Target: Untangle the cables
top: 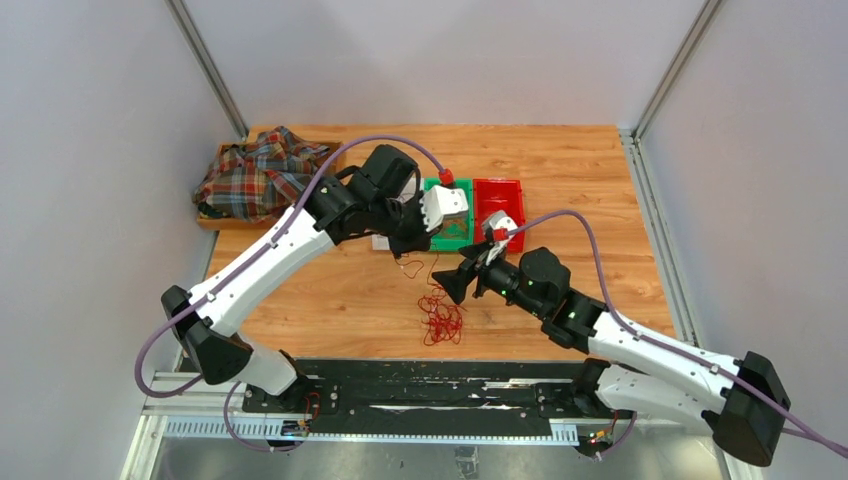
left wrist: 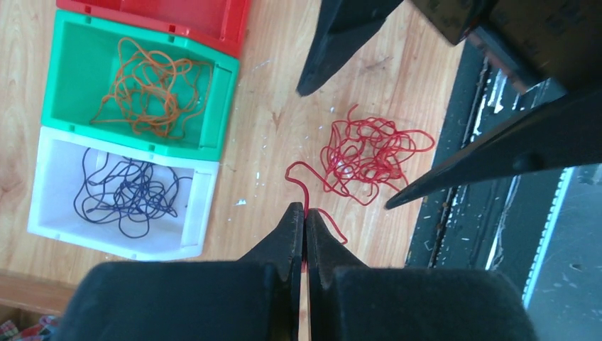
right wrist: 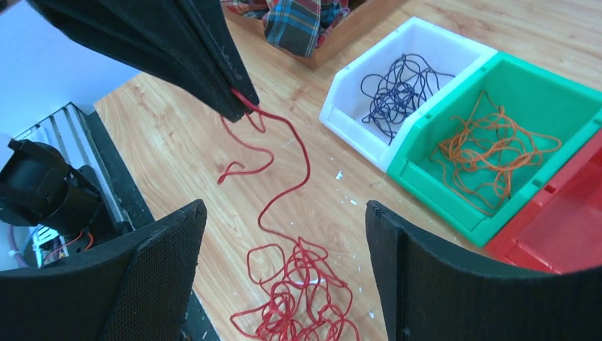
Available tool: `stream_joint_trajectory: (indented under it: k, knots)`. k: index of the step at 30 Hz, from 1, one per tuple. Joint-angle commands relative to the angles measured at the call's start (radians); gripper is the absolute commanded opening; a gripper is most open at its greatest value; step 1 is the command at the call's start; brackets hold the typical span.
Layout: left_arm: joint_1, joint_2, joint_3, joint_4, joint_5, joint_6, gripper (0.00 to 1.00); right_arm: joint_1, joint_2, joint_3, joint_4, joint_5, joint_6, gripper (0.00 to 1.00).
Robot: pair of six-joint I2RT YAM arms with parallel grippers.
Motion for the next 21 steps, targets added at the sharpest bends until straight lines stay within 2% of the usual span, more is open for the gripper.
stream_joint_trajectory:
  k: [1, 9, 12, 18, 21]
  knots:
    - [0.004, -0.019, 0.064, -0.066, 0.055, -0.03, 0.0, 0.044, 0.058, 0.051, 0.107, 0.082, -0.069, 0.82]
    - [0.004, -0.002, 0.256, -0.143, 0.132, -0.015, 0.0, 0.046, 0.224, 0.118, 0.172, 0.179, -0.054, 0.75]
    - [0.004, 0.006, 0.349, -0.143, 0.162, -0.016, 0.0, 0.046, 0.29, 0.134, 0.202, 0.143, -0.04, 0.67]
    - [0.004, 0.022, 0.512, -0.14, 0.134, 0.026, 0.0, 0.046, 0.37, 0.127, 0.249, 0.101, 0.041, 0.54]
    - [0.004, 0.044, 0.628, -0.127, 0.085, 0.018, 0.0, 0.05, 0.377, 0.093, 0.266, 0.11, 0.082, 0.51]
